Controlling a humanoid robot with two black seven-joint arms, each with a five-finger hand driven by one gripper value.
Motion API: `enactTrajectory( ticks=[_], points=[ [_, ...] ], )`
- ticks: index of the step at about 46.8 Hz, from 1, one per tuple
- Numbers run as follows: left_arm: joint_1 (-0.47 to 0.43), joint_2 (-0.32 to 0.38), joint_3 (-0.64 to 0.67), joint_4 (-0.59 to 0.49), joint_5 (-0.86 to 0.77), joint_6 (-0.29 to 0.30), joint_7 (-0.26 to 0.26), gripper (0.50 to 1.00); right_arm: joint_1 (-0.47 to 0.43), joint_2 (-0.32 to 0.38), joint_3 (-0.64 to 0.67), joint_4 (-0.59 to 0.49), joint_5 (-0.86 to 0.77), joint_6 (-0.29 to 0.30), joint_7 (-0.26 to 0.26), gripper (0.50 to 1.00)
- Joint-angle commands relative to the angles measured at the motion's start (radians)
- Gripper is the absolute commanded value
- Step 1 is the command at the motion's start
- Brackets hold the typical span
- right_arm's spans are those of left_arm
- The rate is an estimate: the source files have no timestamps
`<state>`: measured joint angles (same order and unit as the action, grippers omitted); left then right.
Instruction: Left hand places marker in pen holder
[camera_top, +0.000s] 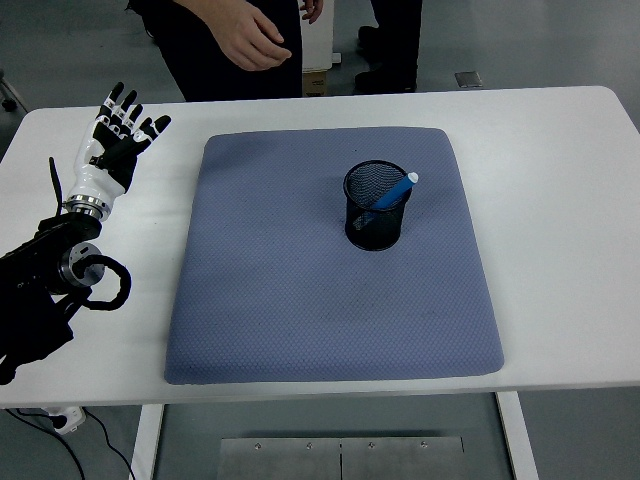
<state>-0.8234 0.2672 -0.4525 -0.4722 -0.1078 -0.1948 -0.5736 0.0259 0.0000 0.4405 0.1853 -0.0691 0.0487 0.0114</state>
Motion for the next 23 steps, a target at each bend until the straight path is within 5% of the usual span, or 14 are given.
enactTrajectory(
  ticks=[1,23],
  points=[
    [0.003,-0.002,0.0,0.0,-0.003,0.0,0.0,1.0,0.002,0.0,0.001,0.003,0.008,0.002,-0.004,1.0],
    [0.017,-0.003,-0.002,-0.003,-0.006,-0.003,0.0,1.0,-0.001,0.0,0.004,0.005,0.008,0.003,-0.004,1.0]
  ],
)
